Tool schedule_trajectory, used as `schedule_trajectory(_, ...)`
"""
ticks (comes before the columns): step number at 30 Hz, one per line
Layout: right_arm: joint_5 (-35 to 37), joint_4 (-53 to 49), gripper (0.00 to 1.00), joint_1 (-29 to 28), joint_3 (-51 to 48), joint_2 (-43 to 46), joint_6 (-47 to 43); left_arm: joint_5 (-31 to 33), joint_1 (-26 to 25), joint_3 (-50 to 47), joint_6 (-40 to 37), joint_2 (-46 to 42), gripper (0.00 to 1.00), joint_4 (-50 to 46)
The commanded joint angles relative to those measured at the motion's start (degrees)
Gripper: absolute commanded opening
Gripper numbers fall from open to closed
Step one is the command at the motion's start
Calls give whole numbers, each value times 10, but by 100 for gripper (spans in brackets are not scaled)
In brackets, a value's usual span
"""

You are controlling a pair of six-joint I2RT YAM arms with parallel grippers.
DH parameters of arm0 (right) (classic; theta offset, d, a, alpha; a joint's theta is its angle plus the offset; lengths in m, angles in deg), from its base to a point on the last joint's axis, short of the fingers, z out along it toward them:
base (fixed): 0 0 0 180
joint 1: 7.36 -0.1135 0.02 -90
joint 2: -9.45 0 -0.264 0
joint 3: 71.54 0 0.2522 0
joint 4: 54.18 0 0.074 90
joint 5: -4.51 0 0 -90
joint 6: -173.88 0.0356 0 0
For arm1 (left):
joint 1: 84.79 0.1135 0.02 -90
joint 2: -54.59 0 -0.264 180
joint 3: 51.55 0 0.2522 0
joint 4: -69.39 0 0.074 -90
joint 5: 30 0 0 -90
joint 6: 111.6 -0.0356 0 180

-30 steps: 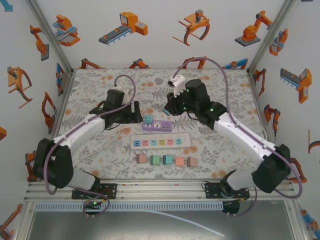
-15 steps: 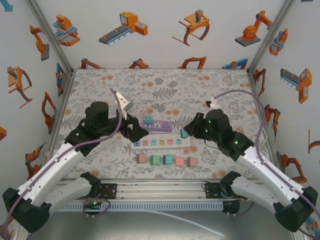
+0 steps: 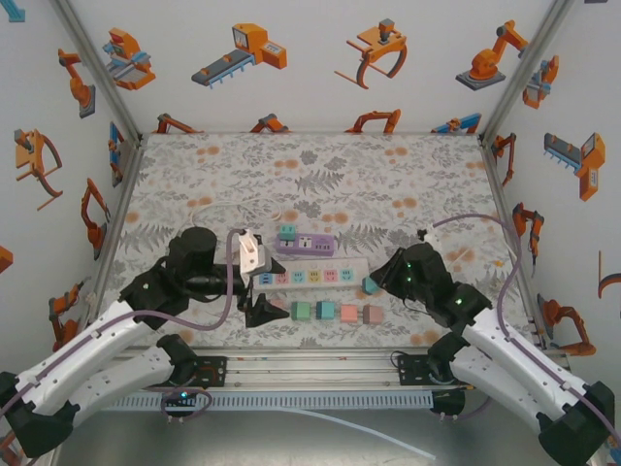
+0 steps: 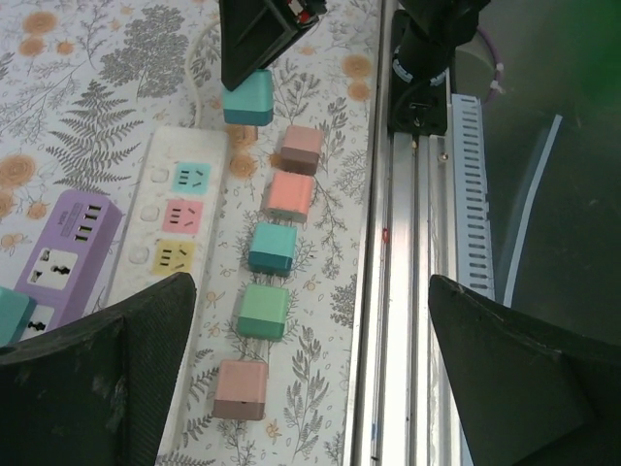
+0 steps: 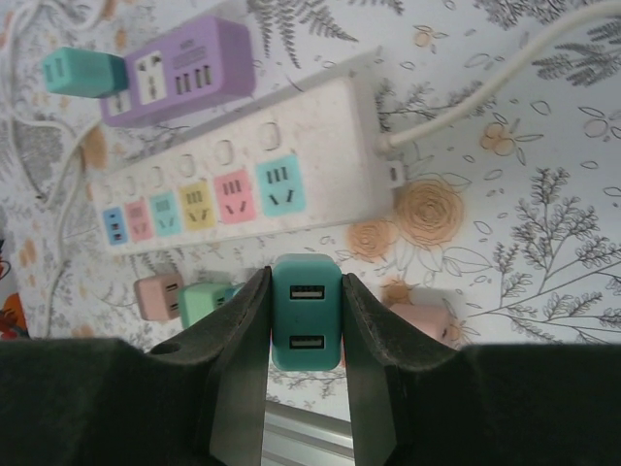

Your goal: Pull the plug off the socket

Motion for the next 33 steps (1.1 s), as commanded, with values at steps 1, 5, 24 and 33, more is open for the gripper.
schedule_trajectory(1, 12, 15, 23, 12, -18, -2, 17, -10, -6, -2, -40, 9, 97, -4)
schedule_trajectory(5, 4, 42, 23, 20, -47, -8, 19, 3, -7, -1, -48, 20, 97, -4)
schedule_trajectory(24, -7, 153, 42, 26, -118, -69, 29, 20, -7, -4, -52, 34, 97, 2)
schedule_trajectory(33, 15, 102, 48, 26, -112, -59, 21, 22, -8, -3, -51, 37, 97, 4)
